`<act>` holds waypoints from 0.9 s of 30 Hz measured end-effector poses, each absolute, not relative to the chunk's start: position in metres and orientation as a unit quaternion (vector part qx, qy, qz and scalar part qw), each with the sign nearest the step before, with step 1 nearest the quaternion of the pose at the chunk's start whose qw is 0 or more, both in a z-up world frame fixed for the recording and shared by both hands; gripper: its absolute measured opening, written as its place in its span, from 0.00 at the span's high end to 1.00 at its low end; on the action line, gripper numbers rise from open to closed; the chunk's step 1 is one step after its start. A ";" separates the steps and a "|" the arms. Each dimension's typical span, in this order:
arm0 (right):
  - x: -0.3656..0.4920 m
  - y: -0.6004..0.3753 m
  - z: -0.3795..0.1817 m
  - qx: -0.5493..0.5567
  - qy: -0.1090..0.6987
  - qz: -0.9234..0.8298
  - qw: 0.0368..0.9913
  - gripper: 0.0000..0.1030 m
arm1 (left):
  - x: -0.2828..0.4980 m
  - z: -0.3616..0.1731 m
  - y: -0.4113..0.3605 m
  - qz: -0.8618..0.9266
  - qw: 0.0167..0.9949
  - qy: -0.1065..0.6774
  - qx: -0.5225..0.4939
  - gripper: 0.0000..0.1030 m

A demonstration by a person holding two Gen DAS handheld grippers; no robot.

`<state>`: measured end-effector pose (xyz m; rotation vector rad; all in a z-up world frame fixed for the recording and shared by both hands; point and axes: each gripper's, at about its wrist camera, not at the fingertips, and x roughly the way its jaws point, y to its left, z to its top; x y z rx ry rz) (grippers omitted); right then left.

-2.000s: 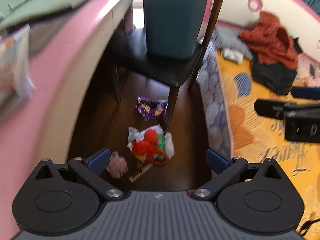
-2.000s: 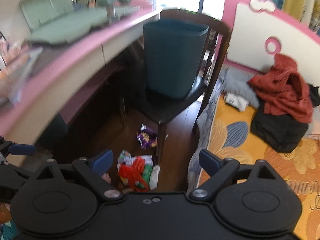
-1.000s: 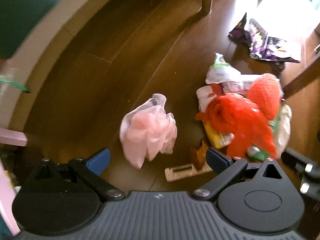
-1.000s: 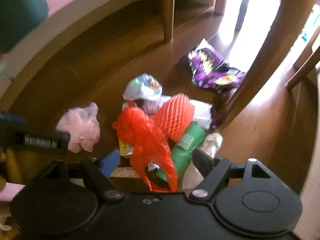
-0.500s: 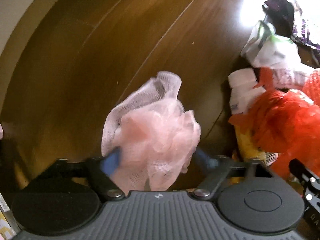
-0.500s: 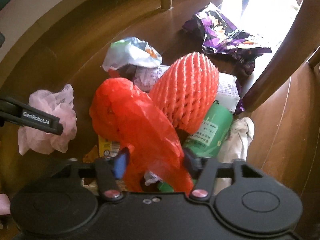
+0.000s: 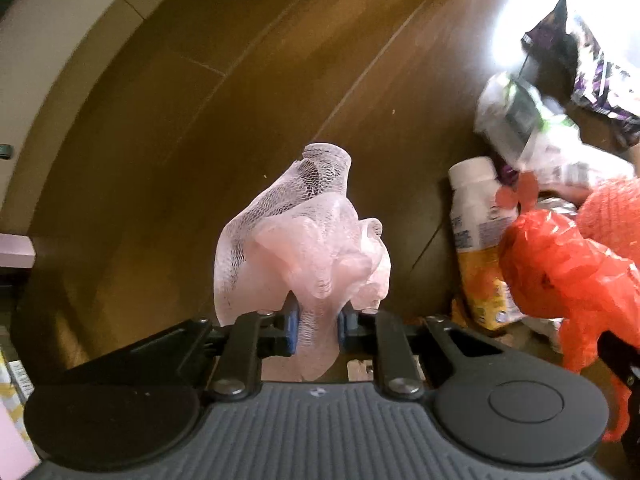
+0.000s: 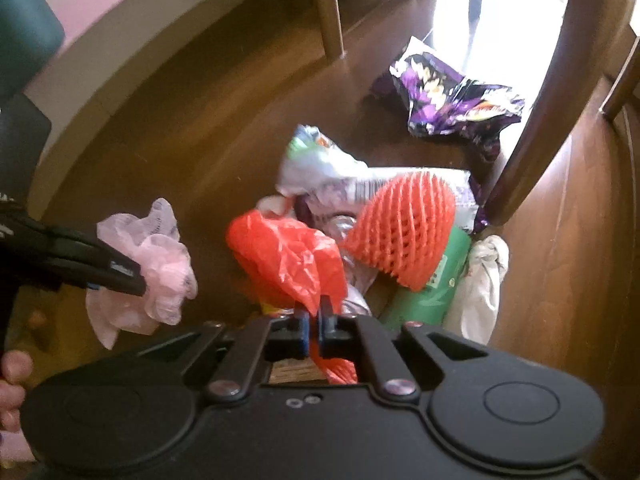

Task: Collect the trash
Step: 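Carry pink scrubber in left tool while right tool carries red bag to wastebasket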

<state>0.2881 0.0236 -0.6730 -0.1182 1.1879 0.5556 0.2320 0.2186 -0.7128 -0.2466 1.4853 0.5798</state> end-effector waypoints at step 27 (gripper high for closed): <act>0.282 -0.080 -0.230 -0.005 0.443 0.185 0.877 0.97 | 0.250 -0.305 0.091 0.128 0.799 0.577 -0.113 0.83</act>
